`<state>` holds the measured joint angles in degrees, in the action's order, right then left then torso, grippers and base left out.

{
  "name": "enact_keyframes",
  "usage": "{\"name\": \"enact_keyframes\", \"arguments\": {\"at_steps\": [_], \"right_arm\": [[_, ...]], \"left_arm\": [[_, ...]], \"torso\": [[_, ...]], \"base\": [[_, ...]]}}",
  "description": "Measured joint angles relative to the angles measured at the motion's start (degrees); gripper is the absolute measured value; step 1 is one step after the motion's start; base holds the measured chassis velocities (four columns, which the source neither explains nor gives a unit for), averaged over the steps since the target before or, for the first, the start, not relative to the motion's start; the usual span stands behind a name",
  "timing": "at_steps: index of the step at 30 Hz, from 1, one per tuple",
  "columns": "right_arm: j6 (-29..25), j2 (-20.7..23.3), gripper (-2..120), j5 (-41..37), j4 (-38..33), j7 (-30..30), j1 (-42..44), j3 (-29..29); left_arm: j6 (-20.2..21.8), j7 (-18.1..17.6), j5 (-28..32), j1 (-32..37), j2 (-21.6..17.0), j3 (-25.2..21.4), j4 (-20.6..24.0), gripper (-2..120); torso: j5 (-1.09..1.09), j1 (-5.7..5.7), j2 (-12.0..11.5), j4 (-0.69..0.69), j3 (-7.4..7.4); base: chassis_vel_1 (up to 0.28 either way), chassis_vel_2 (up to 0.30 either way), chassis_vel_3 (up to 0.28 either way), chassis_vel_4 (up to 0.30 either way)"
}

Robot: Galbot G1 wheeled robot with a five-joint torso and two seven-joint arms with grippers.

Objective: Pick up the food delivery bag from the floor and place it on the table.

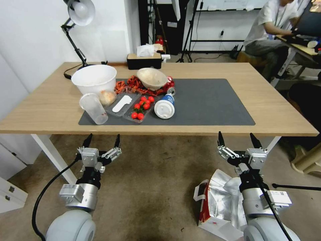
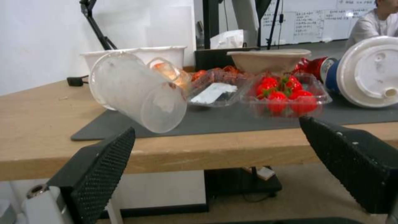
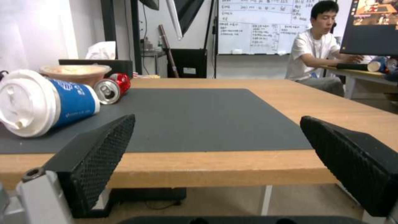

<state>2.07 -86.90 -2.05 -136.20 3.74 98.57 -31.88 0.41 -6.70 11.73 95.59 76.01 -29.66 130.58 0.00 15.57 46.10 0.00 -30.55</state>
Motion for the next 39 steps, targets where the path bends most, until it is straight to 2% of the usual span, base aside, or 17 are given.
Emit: {"name": "enact_keyframes", "arguments": {"at_steps": [39], "right_arm": [[-0.6,-0.6,100,0.5,0.2,-0.2,0.3,0.1]], "left_arm": [[0.3,0.3,0.2,-0.4,-0.2,0.0,-0.5,99]], "torso": [[0.0,-3.94,-9.7,0.0,5.74]], "base": [[0.0,0.0,0.0,0.0]]}}
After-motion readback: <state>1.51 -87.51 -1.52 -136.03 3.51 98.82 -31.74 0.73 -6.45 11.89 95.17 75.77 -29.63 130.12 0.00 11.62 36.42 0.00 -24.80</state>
